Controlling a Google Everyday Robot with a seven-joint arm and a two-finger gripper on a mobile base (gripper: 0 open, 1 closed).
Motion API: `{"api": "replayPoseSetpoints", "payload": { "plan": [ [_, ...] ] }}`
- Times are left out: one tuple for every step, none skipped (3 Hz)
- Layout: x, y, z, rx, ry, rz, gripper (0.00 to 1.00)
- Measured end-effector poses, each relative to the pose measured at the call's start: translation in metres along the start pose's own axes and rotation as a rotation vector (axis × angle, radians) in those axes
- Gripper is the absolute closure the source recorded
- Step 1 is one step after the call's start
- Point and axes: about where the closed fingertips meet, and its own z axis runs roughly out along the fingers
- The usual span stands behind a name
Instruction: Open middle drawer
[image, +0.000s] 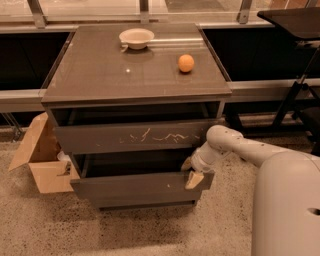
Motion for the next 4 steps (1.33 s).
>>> {"api": "replayPoseSetpoints", "payload": {
  "plan": [
    [0.000,0.000,0.000,0.000,0.000,0.000,0.00],
    [-0.002,0.014,0.007,-0.032,0.008,-0.015,0.00],
    [-0.005,0.034,0.009,-0.046,0.029,-0.012,0.19],
    [-0.015,0.055,0.008,-0.057,0.030,-0.013,0.42]
  ]
}}
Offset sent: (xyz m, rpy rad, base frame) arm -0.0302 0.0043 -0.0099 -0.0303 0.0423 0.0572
